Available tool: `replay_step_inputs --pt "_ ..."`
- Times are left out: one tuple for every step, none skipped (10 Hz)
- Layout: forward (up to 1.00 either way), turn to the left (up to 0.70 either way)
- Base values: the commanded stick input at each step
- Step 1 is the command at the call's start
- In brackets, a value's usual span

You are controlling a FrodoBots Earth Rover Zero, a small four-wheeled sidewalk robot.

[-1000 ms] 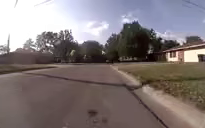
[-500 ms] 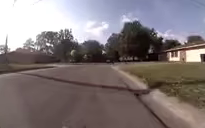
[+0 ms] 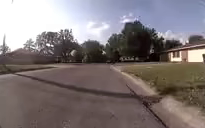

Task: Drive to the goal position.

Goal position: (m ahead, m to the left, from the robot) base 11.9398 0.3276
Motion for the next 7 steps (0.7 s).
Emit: replay_step_inputs --pt "0.85 0.00" --pt "0.85 0.00" --pt "0.85 0.00" --pt "0.85 0.00" --pt "0.85 0.00" --pt "0.85 0.00" --pt "0.85 0.00"
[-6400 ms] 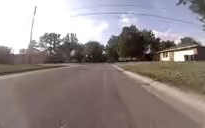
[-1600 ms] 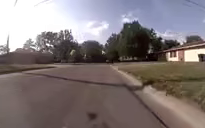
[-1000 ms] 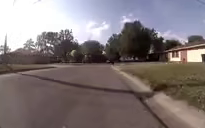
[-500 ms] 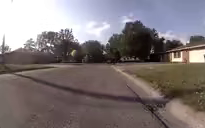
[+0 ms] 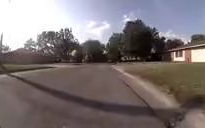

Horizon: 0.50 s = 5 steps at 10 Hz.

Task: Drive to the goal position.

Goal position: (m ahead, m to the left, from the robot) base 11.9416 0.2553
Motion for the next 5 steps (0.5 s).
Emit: replay_step_inputs --pt "0.85 0.00" --pt "0.85 0.00" --pt "0.85 0.00" --pt "0.85 0.00" --pt "0.85 0.00"
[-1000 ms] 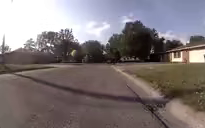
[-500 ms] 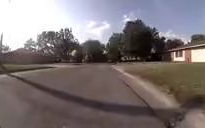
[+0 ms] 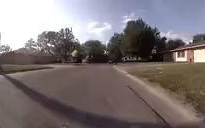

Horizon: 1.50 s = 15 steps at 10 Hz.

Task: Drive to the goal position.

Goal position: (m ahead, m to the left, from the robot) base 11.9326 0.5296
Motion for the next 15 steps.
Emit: replay_step_inputs --pt "0.85 0.00" --pt "0.85 0.00" --pt "0.85 -0.03" --pt "0.85 -0.31" --pt "0.85 -0.34" --pt "0.85 -0.02" --pt "0.85 0.02" --pt "0.85 0.02" --pt "0.85 0.02" --pt "0.85 0.02" --pt "0.85 0.02" --pt "0.85 0.02" --pt "0.85 0.02" --pt "0.85 0.02" --pt "0.85 0.02"
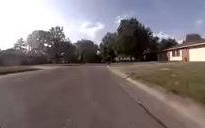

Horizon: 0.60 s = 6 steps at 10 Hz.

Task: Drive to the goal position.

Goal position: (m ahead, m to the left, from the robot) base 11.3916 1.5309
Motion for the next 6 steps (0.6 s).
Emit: replay_step_inputs --pt "0.85 0.02" --pt "0.85 0.02" --pt "0.85 0.02" --pt "0.85 0.02" --pt "0.85 0.02" --pt "0.85 0.02"
